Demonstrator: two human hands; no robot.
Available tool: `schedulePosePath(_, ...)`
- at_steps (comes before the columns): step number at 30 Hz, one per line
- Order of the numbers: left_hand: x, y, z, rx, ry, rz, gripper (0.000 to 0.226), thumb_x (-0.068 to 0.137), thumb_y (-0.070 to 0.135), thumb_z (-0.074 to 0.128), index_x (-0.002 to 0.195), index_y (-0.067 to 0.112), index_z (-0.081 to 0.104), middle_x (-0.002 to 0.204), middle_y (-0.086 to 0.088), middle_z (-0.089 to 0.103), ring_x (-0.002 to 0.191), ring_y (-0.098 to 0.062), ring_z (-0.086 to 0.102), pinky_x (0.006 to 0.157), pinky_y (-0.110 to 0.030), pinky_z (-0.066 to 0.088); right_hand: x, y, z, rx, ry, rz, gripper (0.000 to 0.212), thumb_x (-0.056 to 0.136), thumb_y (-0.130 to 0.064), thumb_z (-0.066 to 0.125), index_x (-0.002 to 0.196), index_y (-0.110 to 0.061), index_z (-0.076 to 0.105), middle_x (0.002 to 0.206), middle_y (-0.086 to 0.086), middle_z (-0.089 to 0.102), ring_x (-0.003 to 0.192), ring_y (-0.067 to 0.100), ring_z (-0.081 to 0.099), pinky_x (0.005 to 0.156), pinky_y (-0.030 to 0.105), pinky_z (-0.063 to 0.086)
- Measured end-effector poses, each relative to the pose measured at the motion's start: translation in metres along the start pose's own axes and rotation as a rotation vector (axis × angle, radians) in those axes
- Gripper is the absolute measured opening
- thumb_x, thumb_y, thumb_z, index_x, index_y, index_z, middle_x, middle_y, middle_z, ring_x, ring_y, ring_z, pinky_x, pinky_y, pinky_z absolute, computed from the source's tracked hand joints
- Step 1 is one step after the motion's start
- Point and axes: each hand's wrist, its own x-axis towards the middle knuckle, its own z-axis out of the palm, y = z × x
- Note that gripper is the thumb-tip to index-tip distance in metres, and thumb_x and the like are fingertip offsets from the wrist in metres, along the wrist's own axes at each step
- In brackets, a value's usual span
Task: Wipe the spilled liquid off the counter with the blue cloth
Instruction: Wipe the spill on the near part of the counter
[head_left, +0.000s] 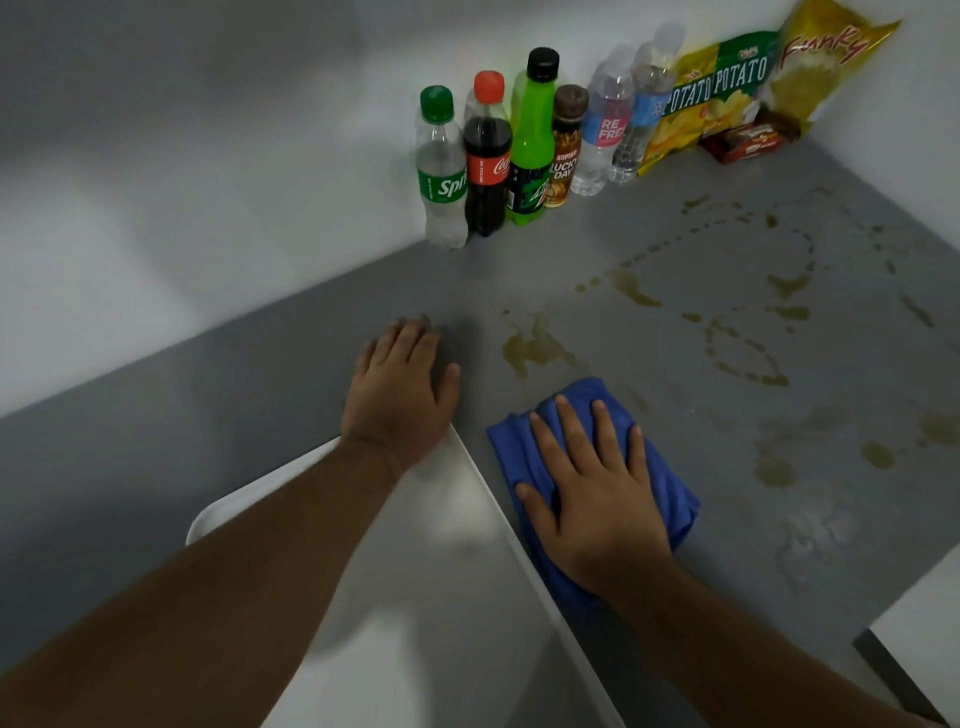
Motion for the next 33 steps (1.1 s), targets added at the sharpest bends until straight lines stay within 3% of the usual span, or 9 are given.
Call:
schedulePosePath(5,-0.001,-0.004,0.012,0.118,-0.049,0.022,0.069,0.101,0.048,0.023,0.159,0.011,0.033,0.170,-0.010,0.025,0.159,-0.029,0.019,0.129,-0.050,0.018,0.034,-0.011,-0.003,0.002,-0.027,-0.103,0.074,0.102,-0.074,0.013,0.166,-0.037,0.011,0.176,-0.005,0.002,0.161,0.029,-0.010,0.128,0.059,-0.003)
schedulePosePath(9,0.000,-0.007,0.015,0.124,-0.042,0.027,0.073,0.098,0.049,0.018,0.159,0.012,0.032,0.170,-0.011,0.025,0.159,-0.029,0.019,0.129,-0.050,0.018,0.065,-0.003,-0.014,-0.014,-0.023,-0.049,0.076,0.100,-0.077,0.015,0.166,-0.039,0.012,0.176,-0.007,0.006,0.162,0.026,-0.003,0.128,0.059,0.000)
schedulePosePath(14,0.000,-0.009,0.020,0.148,0.007,0.044,0.067,0.099,0.043,0.026,0.155,0.009,0.040,0.165,-0.014,0.035,0.155,-0.033,0.030,0.126,-0.054,0.026,0.052,0.005,-0.012,-0.017,0.015,0.072,0.079,0.099,-0.079,0.011,0.167,-0.037,0.010,0.176,-0.005,0.005,0.162,0.028,-0.002,0.128,0.062,0.005)
schedulePosePath(18,0.002,-0.008,0.021,0.166,0.011,0.050,0.066,0.096,0.037,0.029,0.153,0.007,0.043,0.162,-0.017,0.040,0.152,-0.036,0.035,0.123,-0.056,0.030,0.036,-0.006,-0.003,-0.026,-0.032,0.010,0.075,0.102,-0.075,0.013,0.167,-0.036,0.008,0.176,-0.002,0.001,0.161,0.032,-0.007,0.127,0.064,0.005)
schedulePosePath(21,0.001,-0.007,0.021,0.166,0.006,0.053,0.068,0.094,0.035,0.028,0.153,0.005,0.043,0.162,-0.019,0.040,0.151,-0.038,0.036,0.123,-0.057,0.031,0.050,-0.016,-0.003,-0.008,-0.046,-0.072,0.074,0.102,-0.073,0.007,0.166,-0.038,0.005,0.176,-0.005,-0.005,0.160,0.029,-0.016,0.128,0.059,-0.005)
schedulePosePath(24,0.001,-0.008,0.020,0.163,-0.024,0.053,0.071,0.094,0.038,0.024,0.155,0.005,0.039,0.164,-0.018,0.035,0.154,-0.037,0.030,0.125,-0.057,0.027,0.078,-0.015,-0.011,0.005,-0.026,-0.108,0.070,0.103,-0.070,0.009,0.166,-0.039,0.006,0.176,-0.008,-0.001,0.161,0.025,-0.014,0.128,0.055,-0.007)
schedulePosePath(27,0.002,-0.007,0.018,0.156,-0.041,0.045,0.074,0.093,0.042,0.019,0.157,0.007,0.035,0.167,-0.016,0.030,0.157,-0.035,0.024,0.127,-0.056,0.024,0.097,-0.007,-0.018,0.003,-0.010,-0.043,0.069,0.104,-0.068,0.010,0.166,-0.038,0.007,0.176,-0.008,0.001,0.161,0.024,-0.010,0.129,0.056,-0.002)
schedulePosePath(33,0.002,-0.005,0.018,0.167,-0.020,0.057,0.070,0.093,0.036,0.028,0.154,0.005,0.041,0.162,-0.018,0.038,0.152,-0.038,0.034,0.123,-0.058,0.032,0.074,0.009,-0.008,0.018,0.044,0.128,0.072,0.104,-0.071,0.009,0.167,-0.037,0.008,0.175,-0.008,0.003,0.162,0.023,-0.006,0.129,0.059,0.003)
